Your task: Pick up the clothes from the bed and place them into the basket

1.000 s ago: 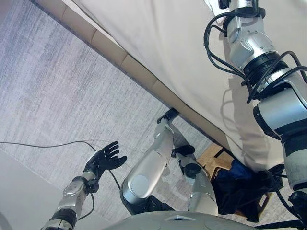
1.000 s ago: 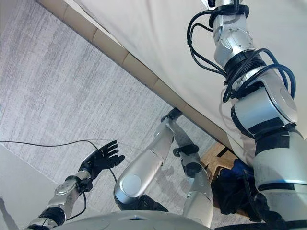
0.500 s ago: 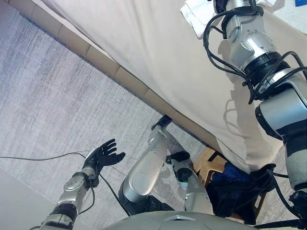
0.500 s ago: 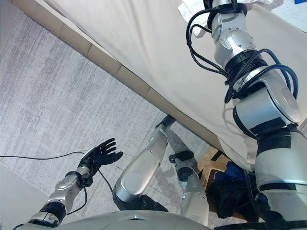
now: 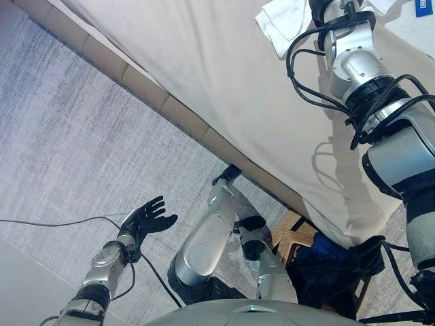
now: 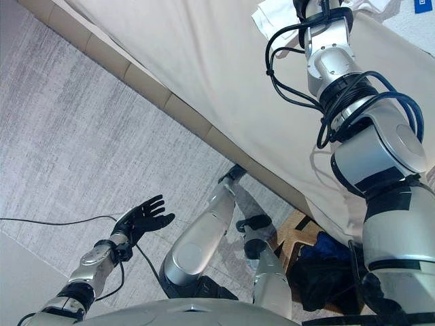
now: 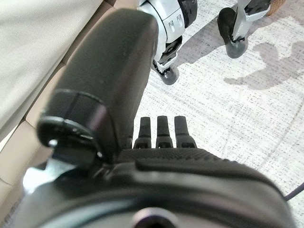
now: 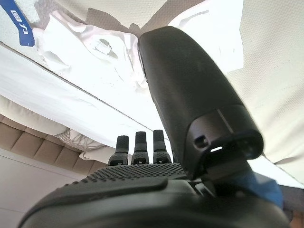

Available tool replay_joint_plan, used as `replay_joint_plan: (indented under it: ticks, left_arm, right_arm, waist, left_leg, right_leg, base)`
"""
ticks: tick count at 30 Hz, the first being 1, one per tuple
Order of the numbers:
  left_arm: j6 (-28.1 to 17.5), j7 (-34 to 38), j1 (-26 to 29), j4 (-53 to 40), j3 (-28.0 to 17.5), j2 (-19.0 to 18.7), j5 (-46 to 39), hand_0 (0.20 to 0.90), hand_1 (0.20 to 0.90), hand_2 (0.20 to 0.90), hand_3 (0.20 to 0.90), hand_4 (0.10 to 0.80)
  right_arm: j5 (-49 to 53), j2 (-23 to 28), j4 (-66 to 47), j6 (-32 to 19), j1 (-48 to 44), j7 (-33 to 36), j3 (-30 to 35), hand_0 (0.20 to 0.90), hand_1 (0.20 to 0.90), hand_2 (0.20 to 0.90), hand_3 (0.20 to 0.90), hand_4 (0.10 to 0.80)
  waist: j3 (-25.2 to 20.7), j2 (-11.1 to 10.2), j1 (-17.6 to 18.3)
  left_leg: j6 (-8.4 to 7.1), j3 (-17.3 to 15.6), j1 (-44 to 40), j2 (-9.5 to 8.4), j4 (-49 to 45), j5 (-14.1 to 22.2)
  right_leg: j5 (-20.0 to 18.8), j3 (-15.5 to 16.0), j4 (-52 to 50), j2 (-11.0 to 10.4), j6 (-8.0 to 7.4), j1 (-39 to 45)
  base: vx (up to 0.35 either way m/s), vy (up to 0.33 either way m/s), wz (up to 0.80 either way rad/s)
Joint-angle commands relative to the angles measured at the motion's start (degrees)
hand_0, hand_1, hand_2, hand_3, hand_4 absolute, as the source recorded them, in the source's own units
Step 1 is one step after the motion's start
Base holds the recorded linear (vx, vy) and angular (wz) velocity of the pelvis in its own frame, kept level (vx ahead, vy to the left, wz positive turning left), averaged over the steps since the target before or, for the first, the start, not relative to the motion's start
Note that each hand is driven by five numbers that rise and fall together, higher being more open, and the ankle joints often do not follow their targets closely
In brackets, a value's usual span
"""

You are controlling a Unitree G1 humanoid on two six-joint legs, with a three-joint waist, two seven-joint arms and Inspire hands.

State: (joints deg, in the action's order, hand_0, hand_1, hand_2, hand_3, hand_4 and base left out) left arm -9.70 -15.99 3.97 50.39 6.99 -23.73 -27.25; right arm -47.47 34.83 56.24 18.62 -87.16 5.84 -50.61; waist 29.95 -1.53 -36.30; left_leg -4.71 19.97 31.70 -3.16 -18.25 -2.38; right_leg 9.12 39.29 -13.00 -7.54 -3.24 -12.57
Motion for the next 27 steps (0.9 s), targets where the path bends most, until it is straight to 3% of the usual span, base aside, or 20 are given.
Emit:
replay_joint_plan:
  ticks: [1, 10, 18, 27]
  left_arm:
    - [0.07, -0.60, -3.87, 1.69, 0.53, -5.12, -0.26, 0.900, 0.900, 0.900, 0.900, 0.800]
    - [-0.20, -1.74, -4.99, 1.50, 0.00, -4.71, -0.73, 0.900, 0.900, 0.900, 0.900, 0.800]
    - [-0.34, -3.30, -5.52, 0.41, -0.35, -5.33, -1.75, 0.900, 0.900, 0.900, 0.900, 0.800]
    - [-2.36, -7.24, -8.04, -0.76, -0.46, -5.28, -4.34, 0.900, 0.900, 0.900, 0.900, 0.800]
  right_arm:
    - [-5.68, 0.62, -4.54, 1.47, -6.43, 2.08, -2.47, 0.900, 0.900, 0.900, 0.900, 0.800]
    - [-9.23, 0.43, -4.77, 0.71, -6.69, -0.71, -4.15, 0.900, 0.900, 0.900, 0.900, 0.800]
    - [-9.11, -1.05, -0.29, 4.02, -6.41, -10.65, -5.33, 0.900, 0.900, 0.900, 0.900, 0.800]
    - [-7.90, -2.27, 7.07, 6.99, -7.54, -10.62, -4.92, 0.900, 0.900, 0.900, 0.900, 0.800]
  waist:
    - [-0.16, -3.76, -1.96]
    - [-0.16, -3.31, -2.63]
    - [-0.16, -2.56, -3.30]
    - [-0.16, -0.76, -3.92]
  left_leg:
    - [4.30, -4.27, -0.72, -2.69, 2.36, 3.07]
    - [4.25, -3.91, 1.26, -2.68, 2.05, 2.65]
    - [4.30, -3.81, 4.25, -2.68, 2.06, 1.64]
    - [4.51, -3.05, 10.84, -2.14, 1.03, 0.01]
  right_leg:
    - [-5.04, -3.60, -2.06, -3.85, -2.04, 5.18]
    - [-5.34, -2.23, -3.40, -4.78, -2.45, 2.86]
    - [-5.36, -0.40, -5.78, -5.73, -2.87, -0.69]
    - [-4.50, 2.01, -10.88, -6.83, -3.42, -8.25]
  base:
    - [0.000, 0.019, 0.05]
    - [-0.003, 0.030, 0.03]
    - [0.007, 0.016, 0.07]
    - [0.010, 0.024, 0.06]
